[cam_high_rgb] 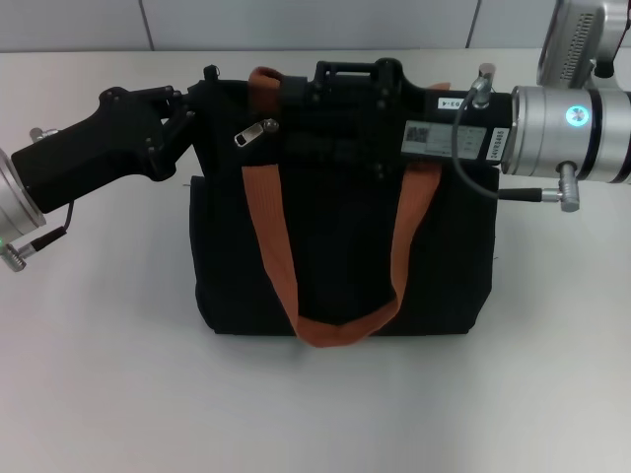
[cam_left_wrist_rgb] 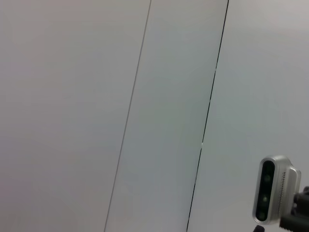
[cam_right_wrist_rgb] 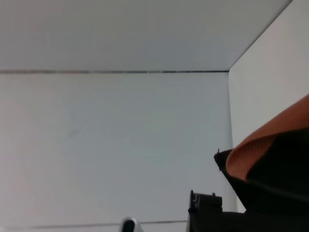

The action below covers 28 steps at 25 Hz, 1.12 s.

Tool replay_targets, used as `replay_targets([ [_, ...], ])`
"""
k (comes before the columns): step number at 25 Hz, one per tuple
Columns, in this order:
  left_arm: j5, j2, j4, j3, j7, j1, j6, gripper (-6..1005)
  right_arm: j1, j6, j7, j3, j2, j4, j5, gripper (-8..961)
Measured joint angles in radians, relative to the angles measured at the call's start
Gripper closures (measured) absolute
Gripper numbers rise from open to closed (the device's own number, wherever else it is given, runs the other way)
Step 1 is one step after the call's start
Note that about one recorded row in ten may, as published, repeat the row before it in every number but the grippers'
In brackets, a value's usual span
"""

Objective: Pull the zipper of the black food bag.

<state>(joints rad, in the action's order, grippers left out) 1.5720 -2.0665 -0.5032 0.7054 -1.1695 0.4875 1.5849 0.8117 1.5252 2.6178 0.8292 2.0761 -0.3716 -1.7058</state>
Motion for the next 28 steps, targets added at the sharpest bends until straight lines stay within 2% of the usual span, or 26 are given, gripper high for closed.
replay_targets([
  [17, -0.035, -0.003, 0.000, 0.003, -0.058, 0.011, 0.059, 969, 0.058, -0.048, -0.081, 0.045, 0.006, -0.003, 0.004, 349],
  [28, -0.056, -0.004, 0.002, 0.004, -0.102, 0.017, 0.084, 967, 0.047, -0.055, -0.103, 0.044, 0.005, -0.003, 0.005, 347],
])
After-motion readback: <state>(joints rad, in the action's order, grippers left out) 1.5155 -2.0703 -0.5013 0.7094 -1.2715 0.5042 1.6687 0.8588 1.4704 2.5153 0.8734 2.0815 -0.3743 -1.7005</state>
